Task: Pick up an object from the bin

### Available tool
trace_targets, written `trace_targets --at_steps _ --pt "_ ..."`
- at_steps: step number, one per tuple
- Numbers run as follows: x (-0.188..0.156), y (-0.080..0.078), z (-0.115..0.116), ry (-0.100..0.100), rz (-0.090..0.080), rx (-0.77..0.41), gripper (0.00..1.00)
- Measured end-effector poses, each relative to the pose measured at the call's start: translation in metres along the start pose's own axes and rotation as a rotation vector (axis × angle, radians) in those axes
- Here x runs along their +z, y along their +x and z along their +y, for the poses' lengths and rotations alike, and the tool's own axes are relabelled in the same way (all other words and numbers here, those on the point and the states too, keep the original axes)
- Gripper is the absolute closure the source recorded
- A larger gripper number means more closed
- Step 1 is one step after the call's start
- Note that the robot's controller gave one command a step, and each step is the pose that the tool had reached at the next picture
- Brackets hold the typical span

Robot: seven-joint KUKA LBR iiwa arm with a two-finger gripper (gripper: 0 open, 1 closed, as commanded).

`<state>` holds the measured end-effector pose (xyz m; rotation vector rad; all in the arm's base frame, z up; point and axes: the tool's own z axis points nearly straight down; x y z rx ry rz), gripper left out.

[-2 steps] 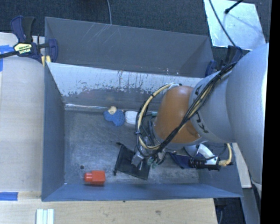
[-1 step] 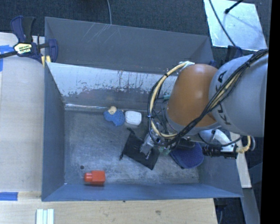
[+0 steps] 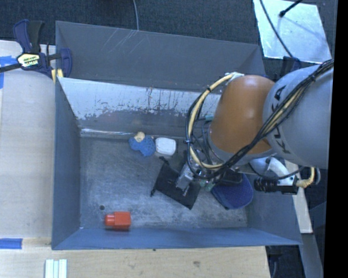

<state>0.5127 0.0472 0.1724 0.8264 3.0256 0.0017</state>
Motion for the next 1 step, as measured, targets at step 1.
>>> trace_targets --at_steps 1 --pt "-0.0275 -0.0016 0.0003 -0.001 -0.001 -0.003 1.00"
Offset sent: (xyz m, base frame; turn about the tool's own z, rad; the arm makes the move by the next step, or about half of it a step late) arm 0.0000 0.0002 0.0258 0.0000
